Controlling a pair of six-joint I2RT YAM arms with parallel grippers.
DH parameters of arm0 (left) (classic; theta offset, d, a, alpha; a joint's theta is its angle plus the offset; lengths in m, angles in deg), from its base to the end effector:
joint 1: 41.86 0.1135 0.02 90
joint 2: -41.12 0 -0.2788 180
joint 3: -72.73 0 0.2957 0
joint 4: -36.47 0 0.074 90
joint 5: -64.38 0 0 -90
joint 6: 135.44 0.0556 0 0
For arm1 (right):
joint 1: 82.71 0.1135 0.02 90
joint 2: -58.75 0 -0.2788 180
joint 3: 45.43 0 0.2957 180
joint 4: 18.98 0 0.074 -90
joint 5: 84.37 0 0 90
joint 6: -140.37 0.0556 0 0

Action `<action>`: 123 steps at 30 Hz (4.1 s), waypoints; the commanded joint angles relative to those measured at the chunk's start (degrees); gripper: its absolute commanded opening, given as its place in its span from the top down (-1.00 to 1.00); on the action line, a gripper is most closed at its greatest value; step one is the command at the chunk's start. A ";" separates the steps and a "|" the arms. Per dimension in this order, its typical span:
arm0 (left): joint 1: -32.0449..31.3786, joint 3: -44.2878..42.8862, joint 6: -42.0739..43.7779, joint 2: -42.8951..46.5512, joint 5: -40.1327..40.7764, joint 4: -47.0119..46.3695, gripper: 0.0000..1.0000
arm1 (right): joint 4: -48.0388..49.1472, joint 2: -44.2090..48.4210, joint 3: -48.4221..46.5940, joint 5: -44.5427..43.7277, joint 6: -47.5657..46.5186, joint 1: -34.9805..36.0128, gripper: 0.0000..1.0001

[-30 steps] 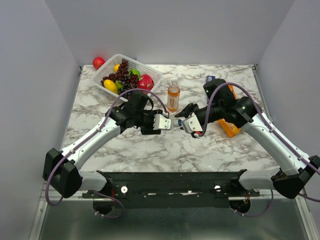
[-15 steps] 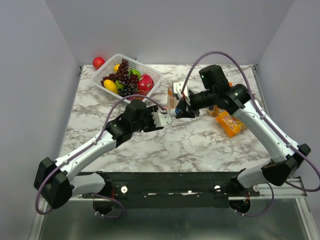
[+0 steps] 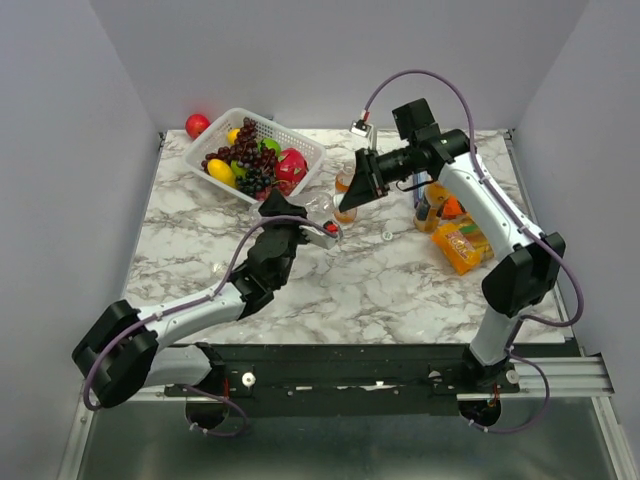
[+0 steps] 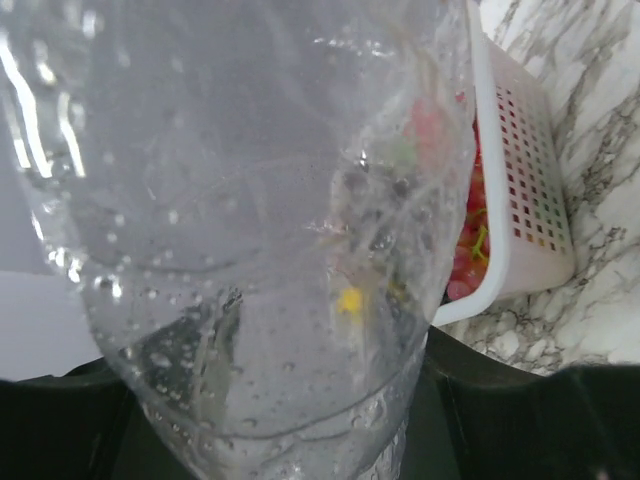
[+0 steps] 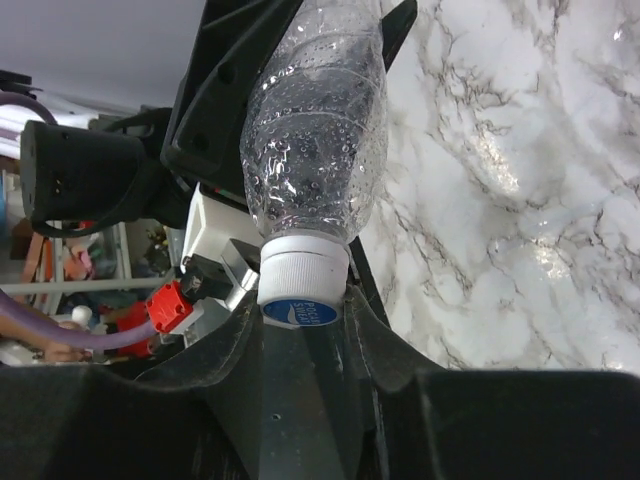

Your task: Screw on the bottle caps

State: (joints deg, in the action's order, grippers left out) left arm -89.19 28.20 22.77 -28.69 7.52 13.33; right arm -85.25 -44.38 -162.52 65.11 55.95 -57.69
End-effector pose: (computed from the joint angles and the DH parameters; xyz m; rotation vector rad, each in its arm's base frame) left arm 0.2336 -0.2085 0.2444 1.1015 1.2330 0.7425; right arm 0.3719 0.2265 0.3754 -0.8539 2.2534 1.5164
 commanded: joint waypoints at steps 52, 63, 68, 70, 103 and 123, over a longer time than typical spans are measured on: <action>1.49 -11.77 -46.22 8.01 -35.05 27.10 1.00 | 0.26 11.68 3.72 -13.09 -31.65 8.75 0.99; -5.05 -10.86 -46.32 4.41 -3.62 16.92 1.00 | -2.03 3.12 -2.01 -14.75 4.17 4.52 0.99; -4.88 -10.25 -49.65 5.99 -8.25 22.27 1.00 | 3.40 4.16 -5.09 -11.67 2.16 2.67 0.47; -4.44 -9.90 -51.67 6.60 -11.51 25.42 1.00 | 7.70 6.27 -6.49 -14.03 0.05 1.80 0.06; 2.24 -16.75 -66.71 4.67 -46.58 27.64 1.00 | 36.55 16.30 15.47 0.81 -1.98 3.99 -0.67; 6.98 -8.67 -63.72 8.27 -41.85 34.68 -0.97 | 31.19 30.26 28.03 -20.27 -20.08 -2.07 0.84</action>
State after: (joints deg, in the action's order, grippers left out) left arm -84.32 17.04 -42.78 -22.70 -36.67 45.31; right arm -50.76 -17.76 -138.24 52.33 42.62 -57.17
